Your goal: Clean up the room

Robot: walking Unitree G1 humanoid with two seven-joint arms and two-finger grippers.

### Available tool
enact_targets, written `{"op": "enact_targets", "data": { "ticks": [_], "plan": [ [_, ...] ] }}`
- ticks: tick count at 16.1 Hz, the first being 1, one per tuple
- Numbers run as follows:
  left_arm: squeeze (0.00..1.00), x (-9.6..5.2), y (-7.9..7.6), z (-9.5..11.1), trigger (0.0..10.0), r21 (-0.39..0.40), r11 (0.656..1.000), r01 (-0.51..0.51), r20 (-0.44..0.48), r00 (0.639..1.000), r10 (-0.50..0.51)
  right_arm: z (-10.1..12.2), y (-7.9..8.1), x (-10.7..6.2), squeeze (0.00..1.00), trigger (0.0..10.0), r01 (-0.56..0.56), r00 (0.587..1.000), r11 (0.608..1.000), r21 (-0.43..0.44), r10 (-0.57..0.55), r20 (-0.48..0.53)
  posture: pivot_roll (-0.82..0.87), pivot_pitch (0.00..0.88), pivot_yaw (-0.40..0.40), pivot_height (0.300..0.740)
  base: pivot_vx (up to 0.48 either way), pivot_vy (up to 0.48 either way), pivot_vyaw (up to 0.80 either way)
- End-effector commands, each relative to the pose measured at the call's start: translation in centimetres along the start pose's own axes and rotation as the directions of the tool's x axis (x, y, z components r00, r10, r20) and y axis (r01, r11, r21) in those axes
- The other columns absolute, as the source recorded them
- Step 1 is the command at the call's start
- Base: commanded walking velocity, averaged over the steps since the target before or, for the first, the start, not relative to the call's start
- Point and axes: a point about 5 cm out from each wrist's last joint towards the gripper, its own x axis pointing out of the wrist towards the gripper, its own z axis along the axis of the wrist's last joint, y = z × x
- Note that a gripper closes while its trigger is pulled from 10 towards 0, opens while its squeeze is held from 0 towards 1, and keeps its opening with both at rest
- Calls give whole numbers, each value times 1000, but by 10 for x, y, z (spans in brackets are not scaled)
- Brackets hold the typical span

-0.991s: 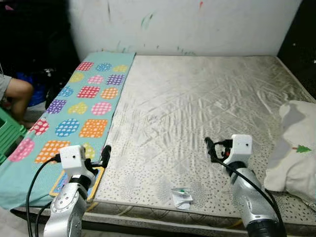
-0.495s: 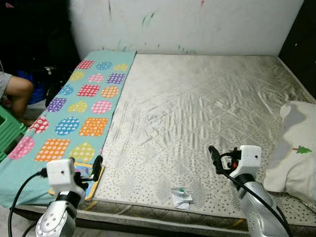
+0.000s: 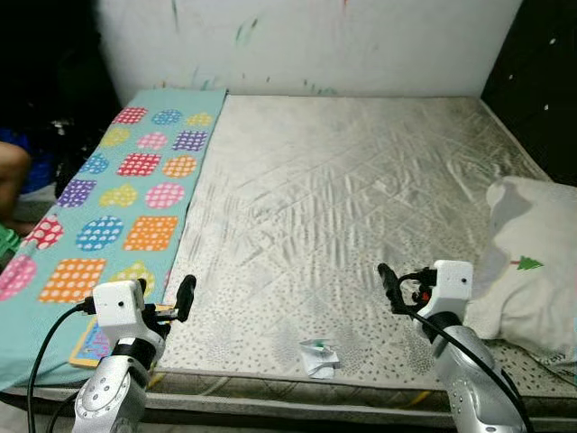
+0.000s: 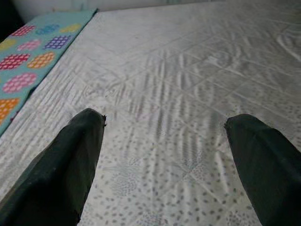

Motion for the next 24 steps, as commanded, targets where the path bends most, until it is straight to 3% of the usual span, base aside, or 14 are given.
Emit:
{"op": "enact_targets", "data": {
  "ticks": [1,7,19,24],
  "plan": [
    [0,-1,5,-2,10000,0,1000,-17,-17,1000,17,5,6,3,0,10000,-16,1000,1000,1,16,11,-66,0,32,740,0,0,0],
    [0,3,5,-2,10000,1,1000,-10,-27,1000,10,4,9,6,0,10000,-18,1000,1000,10,18,-3,-65,0,35,740,0,0,-640],
    [0,4,5,-3,10000,7,1000,-9,-36,999,9,1,14,5,0,10000,-35,999,999,6,35,-2,-62,0,39,740,0,20,0],
    [0,2,5,-3,10000,2,1000,-10,-43,999,10,1,15,3,0,10000,-40,999,999,5,40,-11,-61,0,33,681,0,0,0]
  ]
}}
